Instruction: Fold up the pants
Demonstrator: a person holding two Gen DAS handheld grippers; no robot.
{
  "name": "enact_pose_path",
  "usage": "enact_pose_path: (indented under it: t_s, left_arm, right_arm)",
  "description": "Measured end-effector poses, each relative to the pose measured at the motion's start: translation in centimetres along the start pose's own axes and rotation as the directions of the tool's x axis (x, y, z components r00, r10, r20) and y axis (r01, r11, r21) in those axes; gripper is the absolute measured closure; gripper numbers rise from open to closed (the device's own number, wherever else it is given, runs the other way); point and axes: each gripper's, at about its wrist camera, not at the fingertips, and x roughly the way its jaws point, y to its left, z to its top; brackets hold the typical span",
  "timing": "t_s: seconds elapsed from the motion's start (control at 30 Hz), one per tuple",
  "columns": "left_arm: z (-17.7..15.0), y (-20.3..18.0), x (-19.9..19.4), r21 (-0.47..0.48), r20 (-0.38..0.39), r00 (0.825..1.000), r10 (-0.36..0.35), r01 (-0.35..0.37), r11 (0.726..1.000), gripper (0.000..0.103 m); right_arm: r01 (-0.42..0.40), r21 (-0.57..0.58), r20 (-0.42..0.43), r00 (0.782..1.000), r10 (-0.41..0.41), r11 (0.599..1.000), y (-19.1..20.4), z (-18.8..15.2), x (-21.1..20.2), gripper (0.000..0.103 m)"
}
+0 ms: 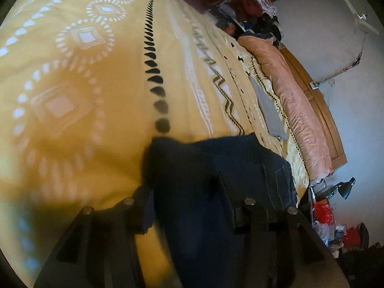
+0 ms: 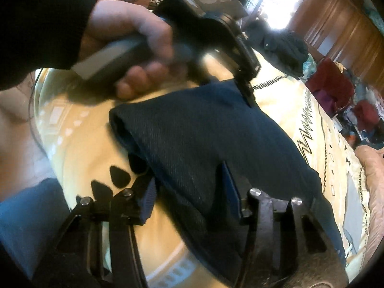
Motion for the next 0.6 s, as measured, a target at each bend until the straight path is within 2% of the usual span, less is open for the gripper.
enact_pose_path:
  t_s: [0.1,0.17,0.27,0.3,0.33,0.5,0.6]
  left_arm:
    - [0.7,0.3,0.8,-0.003,0.006,1.0,-0.006,0.006,1.0,0.058]
    - [1.1,0.6,1.1,-0.018,0.009,1.0,-0.013,0.013,1.0,0.074]
    - [1.1,0.1,1.1,0.005,0.021,1.0,-0.007,0.007,1.0,0.087]
    - [1.1,0.0,0.8,0.008,0.027,1.0,-0.008,0.008,1.0,0.087]
    - [1.2,0.0,0.5,0.003,0.034,0.999,-0.017,0.017,1.0,0.088]
    - [1.9,0.5,-2.6,-0.003,0.078,0.996,-0.041,0.042,0.999,0.088]
    - [1.9,2.2,-7.1,-0.031,0.143,0.989,-0.02,0.025,0.999,0.089]
  right_arm:
    - [0.001,0.012,-0.008,1.0,-0.001,1.0,0.1,-0.1,0.0,0.053]
    - [-0.009,0.029,-0.017,1.0,0.009,1.0,0.0,-0.1,0.2,0.053]
    - [-0.072,0.109,-0.044,0.996,0.077,0.991,-1.2,0.2,0.6,0.073]
    - [-0.081,0.122,-0.047,0.995,0.087,0.989,-1.5,0.6,0.3,0.081]
    - [-0.088,0.135,-0.051,0.994,0.096,0.987,-1.7,0.8,0.2,0.084]
    - [-0.105,0.136,-0.037,0.993,0.111,0.985,-0.6,3.2,-1.3,0.087]
    - [-0.148,0.101,0.013,0.989,0.147,0.984,1.3,5.5,-2.2,0.087]
